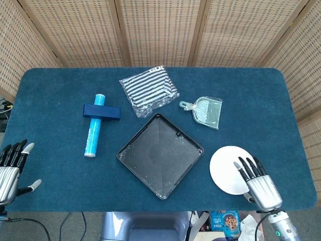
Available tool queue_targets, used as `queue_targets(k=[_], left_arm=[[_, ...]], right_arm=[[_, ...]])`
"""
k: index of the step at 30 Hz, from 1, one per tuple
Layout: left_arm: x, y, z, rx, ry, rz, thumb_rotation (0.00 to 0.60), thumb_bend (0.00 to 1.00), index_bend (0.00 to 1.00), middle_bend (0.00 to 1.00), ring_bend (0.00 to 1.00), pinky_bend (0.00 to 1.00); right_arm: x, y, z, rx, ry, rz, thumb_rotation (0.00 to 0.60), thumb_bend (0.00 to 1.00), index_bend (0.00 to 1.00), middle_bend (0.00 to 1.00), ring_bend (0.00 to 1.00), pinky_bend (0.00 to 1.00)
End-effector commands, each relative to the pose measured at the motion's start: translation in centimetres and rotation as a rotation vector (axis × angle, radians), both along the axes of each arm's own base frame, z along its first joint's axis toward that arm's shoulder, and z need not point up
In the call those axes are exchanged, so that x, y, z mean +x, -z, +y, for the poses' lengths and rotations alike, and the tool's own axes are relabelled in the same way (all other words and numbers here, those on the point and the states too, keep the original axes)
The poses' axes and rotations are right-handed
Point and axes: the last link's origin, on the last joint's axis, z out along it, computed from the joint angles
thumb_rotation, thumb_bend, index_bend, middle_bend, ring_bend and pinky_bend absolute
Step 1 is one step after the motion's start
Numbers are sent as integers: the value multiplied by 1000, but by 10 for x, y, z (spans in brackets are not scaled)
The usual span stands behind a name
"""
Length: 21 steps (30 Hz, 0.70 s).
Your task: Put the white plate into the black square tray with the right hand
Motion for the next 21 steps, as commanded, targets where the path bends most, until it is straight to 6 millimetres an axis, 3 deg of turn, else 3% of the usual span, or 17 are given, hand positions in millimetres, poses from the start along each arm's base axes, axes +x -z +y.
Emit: queue_targets(k=[1,10,18,21], left_arm=[[-1,0,1,2,-4,0,600,0,0,0,0,0],[-1,3,0,-10,-8,5,600,0,0,0,0,0],[-2,4,2,-13,-17,9,600,0,0,0,0,0],[-2,5,2,-16,-18,11,600,0,0,0,0,0]], right_arm=[[1,24,-4,65,-41,32,600,0,130,0,0,0],[-2,52,-8,128,-13,53,600,0,193,0,0,0],[-2,58,-11,129,-10,59,600,4,211,0,0,0],[-4,59,-14,119,-5,74,600,58,242,0,0,0]])
